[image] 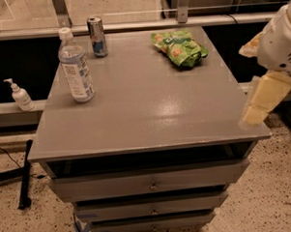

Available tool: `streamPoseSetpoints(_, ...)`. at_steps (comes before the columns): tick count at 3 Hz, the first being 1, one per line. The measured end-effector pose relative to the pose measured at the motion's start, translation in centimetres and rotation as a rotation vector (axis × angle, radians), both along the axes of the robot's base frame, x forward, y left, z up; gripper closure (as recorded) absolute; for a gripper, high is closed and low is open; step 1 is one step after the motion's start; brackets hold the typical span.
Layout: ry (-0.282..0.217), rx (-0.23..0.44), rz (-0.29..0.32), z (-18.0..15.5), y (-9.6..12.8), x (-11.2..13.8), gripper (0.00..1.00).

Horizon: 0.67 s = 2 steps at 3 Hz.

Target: Knock blue plastic bottle over

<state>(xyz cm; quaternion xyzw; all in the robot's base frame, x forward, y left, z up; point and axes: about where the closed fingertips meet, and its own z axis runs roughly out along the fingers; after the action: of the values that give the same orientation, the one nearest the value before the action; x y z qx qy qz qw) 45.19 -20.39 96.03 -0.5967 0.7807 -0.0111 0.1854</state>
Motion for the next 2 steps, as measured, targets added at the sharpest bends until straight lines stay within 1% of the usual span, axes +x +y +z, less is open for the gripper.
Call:
streamPoseSetpoints(1, -0.019, 0.128, -0.004, -3.6, 4.2, 3.6, 0.00)
streamPoseSetpoints(2, -0.047, 0.248, -0.016, -6.6, 9.5, 7.4, 0.00)
